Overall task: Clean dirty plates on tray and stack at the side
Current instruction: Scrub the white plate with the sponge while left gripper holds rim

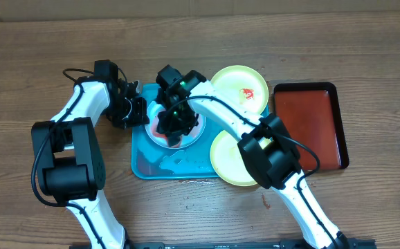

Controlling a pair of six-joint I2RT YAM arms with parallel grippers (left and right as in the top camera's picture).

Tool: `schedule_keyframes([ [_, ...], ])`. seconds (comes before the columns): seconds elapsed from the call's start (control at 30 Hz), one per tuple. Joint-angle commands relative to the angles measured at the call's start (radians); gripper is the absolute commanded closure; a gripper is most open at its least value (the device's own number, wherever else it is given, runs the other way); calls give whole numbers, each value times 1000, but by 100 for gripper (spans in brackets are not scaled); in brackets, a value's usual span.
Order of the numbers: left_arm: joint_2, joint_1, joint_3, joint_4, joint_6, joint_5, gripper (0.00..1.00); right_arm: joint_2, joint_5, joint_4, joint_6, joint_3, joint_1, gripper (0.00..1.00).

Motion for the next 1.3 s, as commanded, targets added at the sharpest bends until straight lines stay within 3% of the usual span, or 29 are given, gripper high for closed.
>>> schedule_keyframes([
  [0.0,8,3,-1,8,16,21,96,25,190,-57,-23,62,-43,96],
  [0.13,8,3,-1,7,16,20,96,25,446,-104,32,109,-54,96],
  [0.33,8,3,-1,6,16,21,96,30,571,-19,87,105,-53,96],
  [0.47,8,2,-1,3,16,21,96,31,552,77,116,102,-51,96],
  [0.83,8,0,-1,6,16,21,96,31,197,185,101,93,-11,96],
  [1.27,8,2,-1,10,16,21,96,31,205,116,52,93,66,96],
])
